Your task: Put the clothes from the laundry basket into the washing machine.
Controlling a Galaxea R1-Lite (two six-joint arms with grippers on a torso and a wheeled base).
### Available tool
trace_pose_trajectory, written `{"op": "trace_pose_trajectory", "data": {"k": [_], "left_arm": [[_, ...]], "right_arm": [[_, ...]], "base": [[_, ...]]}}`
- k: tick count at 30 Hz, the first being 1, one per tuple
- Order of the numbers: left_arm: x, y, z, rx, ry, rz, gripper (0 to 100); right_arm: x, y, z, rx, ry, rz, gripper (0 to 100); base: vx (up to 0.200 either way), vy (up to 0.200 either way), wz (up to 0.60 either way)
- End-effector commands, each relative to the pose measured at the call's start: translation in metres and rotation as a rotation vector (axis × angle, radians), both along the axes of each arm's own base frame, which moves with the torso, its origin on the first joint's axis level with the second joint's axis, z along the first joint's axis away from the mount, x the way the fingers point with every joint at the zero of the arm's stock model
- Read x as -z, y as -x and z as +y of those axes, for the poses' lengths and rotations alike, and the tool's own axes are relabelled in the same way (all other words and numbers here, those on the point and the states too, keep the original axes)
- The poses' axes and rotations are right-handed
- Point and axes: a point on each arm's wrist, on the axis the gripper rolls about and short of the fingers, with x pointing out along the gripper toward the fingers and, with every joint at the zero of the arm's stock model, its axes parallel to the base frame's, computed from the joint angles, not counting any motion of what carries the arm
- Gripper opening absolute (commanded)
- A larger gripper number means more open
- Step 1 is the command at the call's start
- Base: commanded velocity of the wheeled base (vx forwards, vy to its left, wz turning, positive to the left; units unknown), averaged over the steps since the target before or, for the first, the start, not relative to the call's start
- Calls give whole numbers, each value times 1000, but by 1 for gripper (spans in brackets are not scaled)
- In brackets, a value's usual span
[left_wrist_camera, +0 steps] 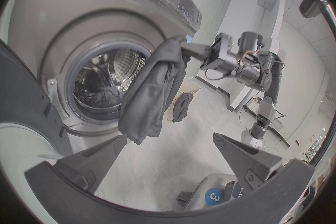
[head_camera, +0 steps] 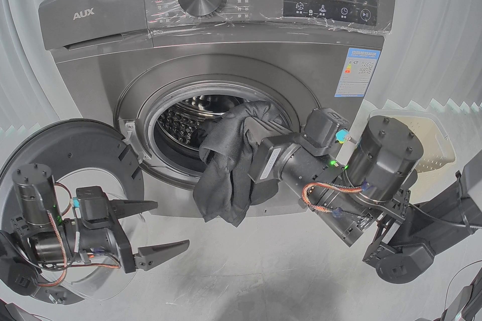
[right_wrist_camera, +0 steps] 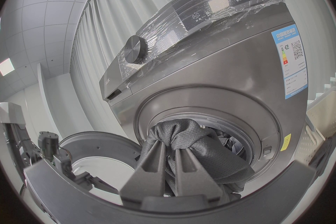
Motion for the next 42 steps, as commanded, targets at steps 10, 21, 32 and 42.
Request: {"op": "trace_pose_trajectory", "data": {"k": [10,21,32,42], "left_arm": [[39,-39,-19,17,-54,135,100],[61,-67,-28,12,-34,103,100],[77,-83,-35,1,-25,87,100],[89,-91,-45,10,-15,55,100]], "right_arm": [[0,8,3,-27,-17,-13,0],[0,13,6,-39,-17,-12,0],[0,17,8,-50,-24,-16,0],[0,17,8,-50,-29,-20,0]], "base": [[0,0,0],[0,0,0],[0,0,0],[0,0,0]]}}
